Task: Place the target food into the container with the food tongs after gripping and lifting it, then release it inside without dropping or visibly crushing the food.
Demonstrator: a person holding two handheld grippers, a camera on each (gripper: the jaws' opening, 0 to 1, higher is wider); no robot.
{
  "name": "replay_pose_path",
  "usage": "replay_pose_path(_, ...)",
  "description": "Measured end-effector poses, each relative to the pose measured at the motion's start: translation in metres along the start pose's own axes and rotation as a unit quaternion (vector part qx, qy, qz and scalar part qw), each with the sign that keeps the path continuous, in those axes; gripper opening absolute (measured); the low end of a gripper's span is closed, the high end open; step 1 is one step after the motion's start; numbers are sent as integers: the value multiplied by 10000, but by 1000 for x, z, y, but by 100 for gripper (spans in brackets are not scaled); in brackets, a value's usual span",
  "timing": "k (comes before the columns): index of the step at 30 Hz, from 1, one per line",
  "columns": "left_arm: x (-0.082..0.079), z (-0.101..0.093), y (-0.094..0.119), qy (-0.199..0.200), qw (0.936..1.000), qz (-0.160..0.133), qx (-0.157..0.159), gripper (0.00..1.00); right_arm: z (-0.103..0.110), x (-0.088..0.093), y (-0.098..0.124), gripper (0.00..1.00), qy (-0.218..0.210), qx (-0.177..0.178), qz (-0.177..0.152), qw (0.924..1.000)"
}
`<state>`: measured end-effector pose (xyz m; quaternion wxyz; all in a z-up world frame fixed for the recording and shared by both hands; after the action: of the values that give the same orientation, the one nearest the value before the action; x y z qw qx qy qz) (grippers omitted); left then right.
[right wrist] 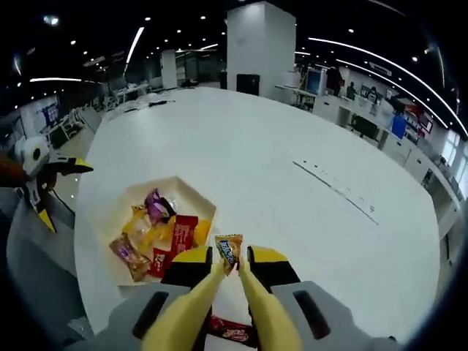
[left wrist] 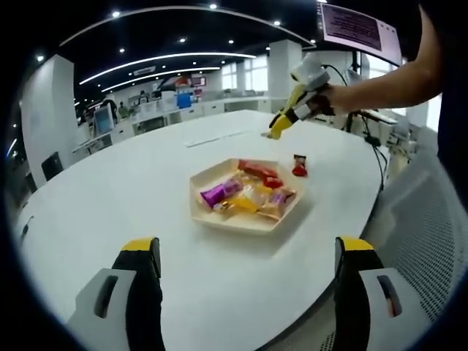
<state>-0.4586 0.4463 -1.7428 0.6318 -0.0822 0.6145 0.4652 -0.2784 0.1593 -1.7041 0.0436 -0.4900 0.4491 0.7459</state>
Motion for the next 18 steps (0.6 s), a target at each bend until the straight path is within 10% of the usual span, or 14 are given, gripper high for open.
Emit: replay_pose_path(18, 0, 1, 0, 13, 10000, -20, -7, 96, 88, -45, -7, 18, 496, -897, -253, 9944)
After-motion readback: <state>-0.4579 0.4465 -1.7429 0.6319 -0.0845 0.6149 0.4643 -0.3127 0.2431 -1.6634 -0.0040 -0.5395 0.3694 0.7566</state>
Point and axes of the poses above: the point that each gripper's makers call its tool centre point, and the gripper's own axes: y roughly backward along the fingers, z roughly to its left, x roughly out of its underside, the point moved 7 cm from there along y, roughly backward along the fingers, and after that the axes turned 13 degrees about -y, right-handed, at the moved point
